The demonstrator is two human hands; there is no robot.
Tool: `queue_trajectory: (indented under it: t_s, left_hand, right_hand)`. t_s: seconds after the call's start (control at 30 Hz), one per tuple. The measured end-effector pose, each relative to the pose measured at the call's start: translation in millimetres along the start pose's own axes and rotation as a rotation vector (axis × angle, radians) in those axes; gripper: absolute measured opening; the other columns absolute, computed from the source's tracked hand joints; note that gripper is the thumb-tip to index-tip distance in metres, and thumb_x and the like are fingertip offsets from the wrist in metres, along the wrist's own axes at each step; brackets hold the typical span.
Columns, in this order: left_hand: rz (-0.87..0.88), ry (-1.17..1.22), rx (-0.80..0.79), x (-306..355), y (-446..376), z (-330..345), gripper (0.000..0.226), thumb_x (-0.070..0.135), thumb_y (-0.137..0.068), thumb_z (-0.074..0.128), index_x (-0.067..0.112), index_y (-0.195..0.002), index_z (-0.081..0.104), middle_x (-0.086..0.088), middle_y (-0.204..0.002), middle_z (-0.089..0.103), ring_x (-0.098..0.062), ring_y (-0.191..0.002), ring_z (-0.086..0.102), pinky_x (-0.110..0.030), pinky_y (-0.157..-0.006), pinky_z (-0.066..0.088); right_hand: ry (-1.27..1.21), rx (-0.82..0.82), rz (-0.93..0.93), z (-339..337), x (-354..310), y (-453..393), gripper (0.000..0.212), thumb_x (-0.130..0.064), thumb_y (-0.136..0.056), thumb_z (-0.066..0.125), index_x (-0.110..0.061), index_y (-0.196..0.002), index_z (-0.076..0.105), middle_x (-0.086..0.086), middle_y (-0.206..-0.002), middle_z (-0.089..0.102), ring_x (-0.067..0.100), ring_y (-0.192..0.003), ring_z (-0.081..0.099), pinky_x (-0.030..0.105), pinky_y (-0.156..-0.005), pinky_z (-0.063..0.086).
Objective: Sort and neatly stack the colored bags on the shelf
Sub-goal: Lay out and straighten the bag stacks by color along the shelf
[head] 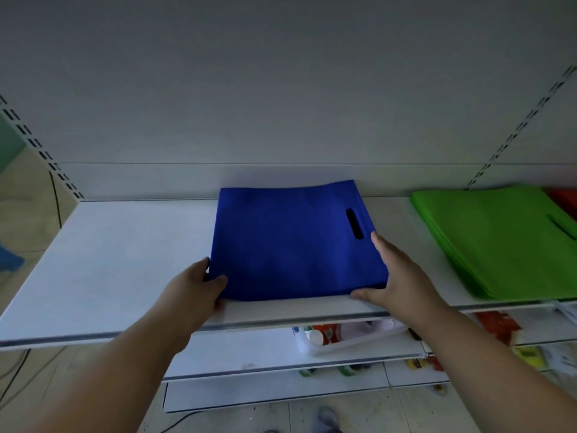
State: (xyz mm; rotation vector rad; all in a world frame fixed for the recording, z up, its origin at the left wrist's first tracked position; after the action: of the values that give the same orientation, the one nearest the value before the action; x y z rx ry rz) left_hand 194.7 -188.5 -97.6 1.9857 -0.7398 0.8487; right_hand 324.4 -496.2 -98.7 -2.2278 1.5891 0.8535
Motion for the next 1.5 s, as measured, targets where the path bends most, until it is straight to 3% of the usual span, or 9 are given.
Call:
queue_trajectory:
  t_s: [0.17, 0.3, 0.5, 0.63, 0.73, 0.9, 1.03, 1.2, 1.5]
  left_hand:
    - [-0.087, 0.117, 0.028, 7, 3, 4, 0.018, 0.024, -0.097, 0.053, 0.015, -0.109, 0.062, -0.012, -0.094, 0.071, -0.037, -0.087, 0.067, -0.048, -0.086, 0.053]
    - [-0.152, 0.304, -0.03, 15, 3, 8, 0.022, 0.017, -0.097, 0.052, 0.006, -0.117, 0.055, -0.015, -0.107, 0.068, -0.039, -0.086, 0.071, -0.049, -0.083, 0.059]
    - [-0.115, 0.348, -0.023, 33, 6, 9, 0.026, 0.002, -0.095, 0.044, 0.001, -0.12, 0.05, -0.019, -0.11, 0.065, -0.035, -0.079, 0.073, -0.044, -0.072, 0.06]
    - [-0.07, 0.384, 0.012, 41, 11, 9, 0.025, 0.003, -0.096, 0.042, 0.002, -0.118, 0.053, -0.018, -0.1, 0.069, -0.03, -0.077, 0.073, -0.038, -0.066, 0.057]
    - [-0.045, 0.352, 0.058, 39, 9, 8, 0.027, 0.003, -0.094, 0.041, 0.003, -0.118, 0.054, -0.017, -0.093, 0.07, -0.027, -0.07, 0.071, -0.034, -0.061, 0.055]
    - [-0.052, 0.275, 0.112, 18, 0, 7, 0.039, 0.01, -0.091, 0.045, 0.01, -0.13, 0.048, -0.014, -0.094, 0.068, -0.023, -0.058, 0.064, -0.033, -0.056, 0.055]
    - [-0.007, 0.135, 0.162, 10, 1, 12, 0.041, 0.013, -0.092, 0.045, 0.021, -0.133, 0.045, -0.005, -0.097, 0.064, -0.022, -0.065, 0.061, -0.019, -0.039, 0.043]
    - [0.072, -0.066, 0.13, 1, 6, 4, 0.049, 0.036, -0.084, 0.069, 0.025, -0.129, 0.055, 0.006, -0.091, 0.068, -0.018, -0.078, 0.065, -0.028, -0.062, 0.047]
    - [0.195, -0.502, 0.141, 5, 10, -4, 0.041, 0.037, -0.072, 0.077, 0.028, -0.109, 0.063, 0.012, -0.083, 0.066, -0.009, -0.074, 0.06, -0.024, -0.055, 0.044]
  right_hand:
    - [0.098, 0.028, -0.029, 1, 1, 5, 0.11, -0.049, -0.069, 0.082, -0.026, -0.155, 0.017, -0.005, -0.16, 0.019, 0.012, -0.143, 0.024, 0.028, -0.113, 0.028]
    - [0.459, 0.024, -0.077, 2, -12, 8, 0.101, -0.07, -0.076, 0.063, -0.023, -0.154, 0.019, 0.002, -0.163, -0.001, 0.024, -0.147, 0.007, 0.04, -0.117, 0.021]
    - [0.52, -0.029, -0.336, 46, -71, 14, 0.083, -0.068, -0.083, 0.053, -0.023, -0.15, 0.031, 0.003, -0.161, 0.015, 0.027, -0.145, 0.015, 0.042, -0.117, 0.014]
    - [0.419, 0.124, -0.402, 81, -108, 7, 0.05, -0.05, -0.086, 0.057, -0.016, -0.123, 0.056, 0.003, -0.127, 0.057, 0.026, -0.114, 0.051, 0.041, -0.098, 0.04]
    - [0.468, 0.216, -0.363, 73, -96, 1, 0.035, -0.033, -0.078, 0.065, -0.016, -0.109, 0.062, 0.002, -0.112, 0.062, 0.027, -0.102, 0.055, 0.04, -0.086, 0.044]
    - [0.648, 0.308, -0.145, 14, -36, 3, 0.072, -0.043, -0.059, 0.081, -0.015, -0.121, 0.058, 0.008, -0.125, 0.057, 0.031, -0.113, 0.052, 0.043, -0.093, 0.042]
    - [0.344, 0.174, 0.041, 1, -5, 3, 0.091, -0.044, -0.074, 0.076, -0.021, -0.148, 0.027, 0.008, -0.133, 0.045, 0.026, -0.107, 0.055, 0.036, -0.082, 0.05]
    - [0.006, 0.055, -0.012, 1, 14, 5, 0.112, -0.04, -0.067, 0.087, -0.029, -0.154, 0.016, -0.001, -0.144, 0.039, 0.016, -0.129, 0.042, 0.032, -0.103, 0.042]
    - [-0.029, 0.039, -0.102, -8, 28, -3, 0.1, -0.041, -0.067, 0.086, -0.034, -0.15, 0.029, -0.012, -0.134, 0.053, 0.01, -0.116, 0.054, 0.034, -0.099, 0.048]
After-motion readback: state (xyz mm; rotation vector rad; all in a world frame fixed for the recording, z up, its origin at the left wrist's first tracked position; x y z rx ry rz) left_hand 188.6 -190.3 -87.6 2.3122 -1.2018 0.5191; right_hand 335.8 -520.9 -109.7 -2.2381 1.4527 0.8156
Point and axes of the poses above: each hand's wrist, its own y-axis away from the middle knuckle, its own z-axis out of the palm, x = y × z, the point moved 3 cm from there along -y, towards the middle knuckle
